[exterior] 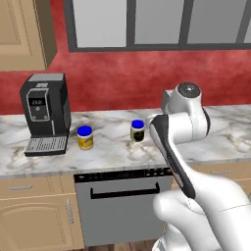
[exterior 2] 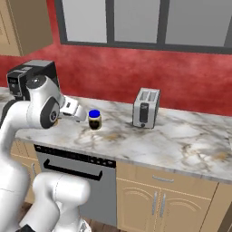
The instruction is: Place the mayonnaise and mayonnaise from the counter to the top shelf of the fridge. If the existing items in the fridge are on the top shelf, move them to other shelves.
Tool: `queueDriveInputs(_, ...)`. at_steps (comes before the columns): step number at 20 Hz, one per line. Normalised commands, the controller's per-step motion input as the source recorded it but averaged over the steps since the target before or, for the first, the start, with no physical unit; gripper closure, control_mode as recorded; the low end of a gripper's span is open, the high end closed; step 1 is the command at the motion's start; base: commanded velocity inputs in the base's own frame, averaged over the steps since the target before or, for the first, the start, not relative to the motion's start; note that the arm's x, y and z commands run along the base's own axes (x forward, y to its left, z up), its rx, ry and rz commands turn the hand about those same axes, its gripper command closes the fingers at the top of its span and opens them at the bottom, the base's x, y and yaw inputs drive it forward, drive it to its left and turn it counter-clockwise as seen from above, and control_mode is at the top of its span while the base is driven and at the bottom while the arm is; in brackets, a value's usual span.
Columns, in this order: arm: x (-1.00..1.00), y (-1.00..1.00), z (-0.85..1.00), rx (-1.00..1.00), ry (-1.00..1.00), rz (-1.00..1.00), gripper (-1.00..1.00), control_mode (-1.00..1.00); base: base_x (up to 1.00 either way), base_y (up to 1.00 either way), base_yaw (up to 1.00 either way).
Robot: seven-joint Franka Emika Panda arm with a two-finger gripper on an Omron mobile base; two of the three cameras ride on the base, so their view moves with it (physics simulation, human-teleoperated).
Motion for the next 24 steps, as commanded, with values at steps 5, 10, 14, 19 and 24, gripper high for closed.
queueDriveInputs(5, 0.65, 0.01, -0.36, 0.08, 0.0, 0.0, -1.0, -1.0, 0.0, 0.0, 0.0)
queueDriveInputs(10, 0.64, 0.0, -0.4, 0.01, 0.0, 0.0, -1.0, -1.0, 0.0, 0.0, 0.0)
queueDriveInputs(14, 0.57, 0.0, -0.34, 0.0, 0.0, 0.0, -1.0, -1.0, 0.0, 0.0, 0.0)
queueDriveInputs(19, 0.58, 0.08, -0.15, -0.01, 0.0, 0.0, -1.0, -1.0, 0.0, 0.0, 0.0)
queueDriveInputs(24, 0.54, 0.15, -0.21, -0.05, 0.0, 0.0, -1.0, -1.0, 0.0, 0.0, 0.0)
